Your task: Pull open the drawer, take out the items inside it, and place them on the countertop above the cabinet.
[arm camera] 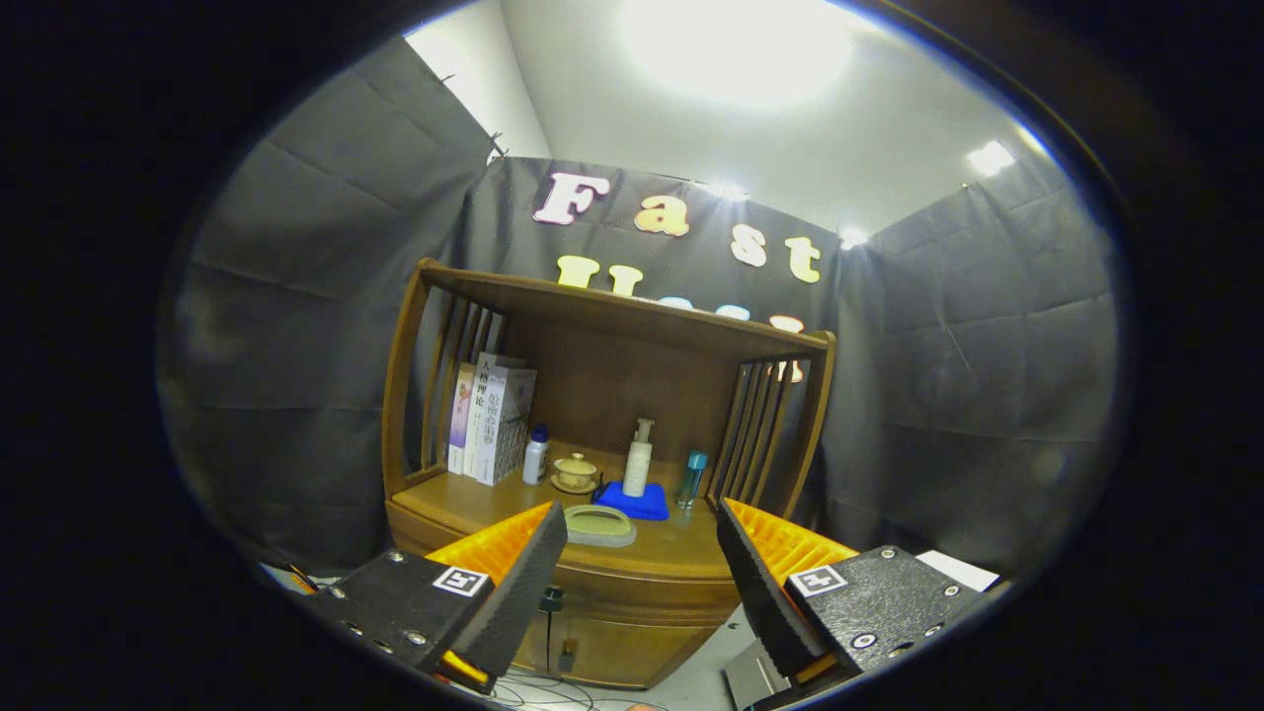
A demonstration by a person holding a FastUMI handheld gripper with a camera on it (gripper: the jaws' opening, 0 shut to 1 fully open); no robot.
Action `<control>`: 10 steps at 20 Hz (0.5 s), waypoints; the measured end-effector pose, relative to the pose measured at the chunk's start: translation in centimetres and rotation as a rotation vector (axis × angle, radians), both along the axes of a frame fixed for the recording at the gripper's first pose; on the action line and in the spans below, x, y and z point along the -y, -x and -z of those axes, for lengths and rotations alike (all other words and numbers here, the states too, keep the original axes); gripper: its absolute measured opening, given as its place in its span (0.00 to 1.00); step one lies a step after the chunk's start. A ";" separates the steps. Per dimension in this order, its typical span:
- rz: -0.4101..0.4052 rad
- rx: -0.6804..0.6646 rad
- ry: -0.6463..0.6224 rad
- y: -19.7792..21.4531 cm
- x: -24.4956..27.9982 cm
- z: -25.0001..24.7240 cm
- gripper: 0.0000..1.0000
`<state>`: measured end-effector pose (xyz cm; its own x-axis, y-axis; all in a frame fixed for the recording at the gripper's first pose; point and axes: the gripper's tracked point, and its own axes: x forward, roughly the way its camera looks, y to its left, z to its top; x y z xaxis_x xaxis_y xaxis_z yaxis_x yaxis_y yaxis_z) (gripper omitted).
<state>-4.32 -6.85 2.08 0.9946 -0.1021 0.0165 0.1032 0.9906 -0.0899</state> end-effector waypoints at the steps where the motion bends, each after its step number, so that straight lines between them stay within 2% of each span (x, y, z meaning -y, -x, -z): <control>1: 0.009 0.012 -0.017 0.3 0.1 -0.4 0.95; 4: 0.018 0.038 -0.007 1.2 1.0 -1.6 0.95; 7: 0.083 0.064 -0.007 2.3 3.2 -2.6 0.95; 10: 0.065 0.096 -0.071 2.9 3.2 -3.6 0.95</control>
